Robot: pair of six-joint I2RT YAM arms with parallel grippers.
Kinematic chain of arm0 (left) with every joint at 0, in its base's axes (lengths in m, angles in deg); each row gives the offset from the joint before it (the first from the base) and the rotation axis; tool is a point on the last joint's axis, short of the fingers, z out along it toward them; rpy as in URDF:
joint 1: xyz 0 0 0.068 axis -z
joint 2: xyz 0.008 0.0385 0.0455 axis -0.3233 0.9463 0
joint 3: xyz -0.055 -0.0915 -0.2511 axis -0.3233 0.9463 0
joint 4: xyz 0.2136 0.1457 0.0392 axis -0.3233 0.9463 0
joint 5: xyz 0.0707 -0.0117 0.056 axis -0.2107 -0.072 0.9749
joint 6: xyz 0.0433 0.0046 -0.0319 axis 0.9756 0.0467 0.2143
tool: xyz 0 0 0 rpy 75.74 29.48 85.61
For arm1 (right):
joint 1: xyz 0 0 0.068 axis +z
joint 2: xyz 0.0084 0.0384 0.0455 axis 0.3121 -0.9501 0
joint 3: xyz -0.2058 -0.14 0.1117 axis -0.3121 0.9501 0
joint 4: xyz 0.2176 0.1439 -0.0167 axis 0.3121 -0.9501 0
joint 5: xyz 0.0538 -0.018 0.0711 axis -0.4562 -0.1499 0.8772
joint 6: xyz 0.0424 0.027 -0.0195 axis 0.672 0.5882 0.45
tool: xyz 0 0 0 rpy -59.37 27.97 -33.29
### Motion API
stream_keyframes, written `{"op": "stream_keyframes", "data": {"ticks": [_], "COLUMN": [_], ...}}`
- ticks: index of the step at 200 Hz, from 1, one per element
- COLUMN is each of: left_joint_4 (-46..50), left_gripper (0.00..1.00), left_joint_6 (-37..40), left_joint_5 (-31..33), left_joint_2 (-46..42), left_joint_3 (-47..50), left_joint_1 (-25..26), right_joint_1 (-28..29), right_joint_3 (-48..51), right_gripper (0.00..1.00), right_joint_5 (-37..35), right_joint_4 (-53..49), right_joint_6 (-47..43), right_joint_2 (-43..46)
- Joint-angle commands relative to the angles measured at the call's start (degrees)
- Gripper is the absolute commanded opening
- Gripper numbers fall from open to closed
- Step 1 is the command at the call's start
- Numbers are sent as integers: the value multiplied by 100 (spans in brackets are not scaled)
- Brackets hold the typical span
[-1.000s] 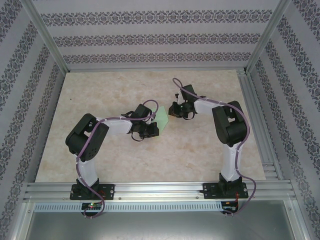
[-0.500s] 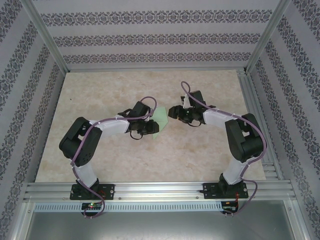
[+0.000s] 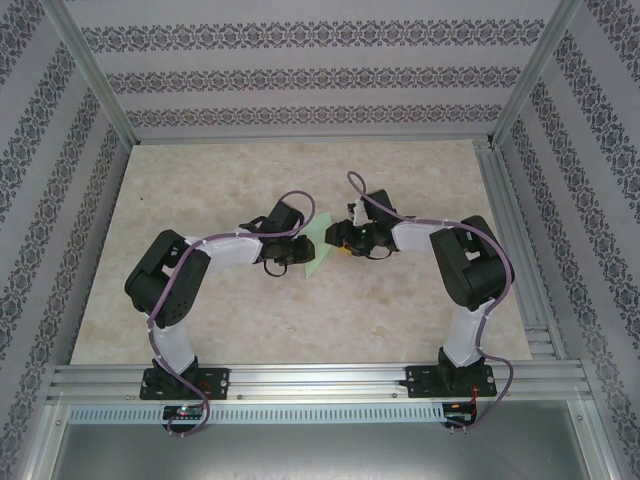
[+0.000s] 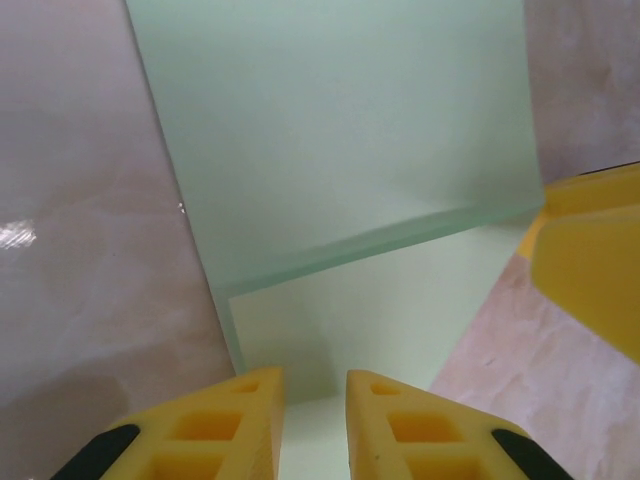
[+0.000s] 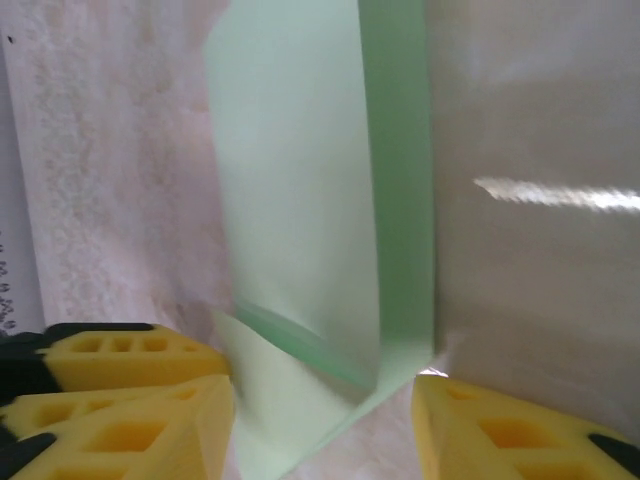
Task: Fold a paper plane with a square sheet of paper (pick it up from the middle)
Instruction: Fourth fold the wing at the center of the table.
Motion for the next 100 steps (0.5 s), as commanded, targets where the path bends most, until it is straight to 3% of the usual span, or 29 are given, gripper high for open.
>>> {"op": "stream_keyframes", "data": {"ticks": [1, 62, 100], "left_joint_4": [-136, -123, -95], "left_gripper": [24, 24, 25], "left_joint_6": [-83, -94, -28], "left_joint_5": [115, 122, 67], "left_joint_2": [91, 57, 16], "left_joint_3": [-52, 15, -4], "left_joint_1": [-53, -127, -169], "right_joint_1": [96, 182, 185], "right_joint_3": [-169, -302, -287], "right_gripper": [48, 37, 11], "right_joint_5": [211, 456, 410], "right_joint_4": [161, 182, 175], "right_joint_6": [65, 83, 141], "right_joint_2": [-172, -349, -338]}}
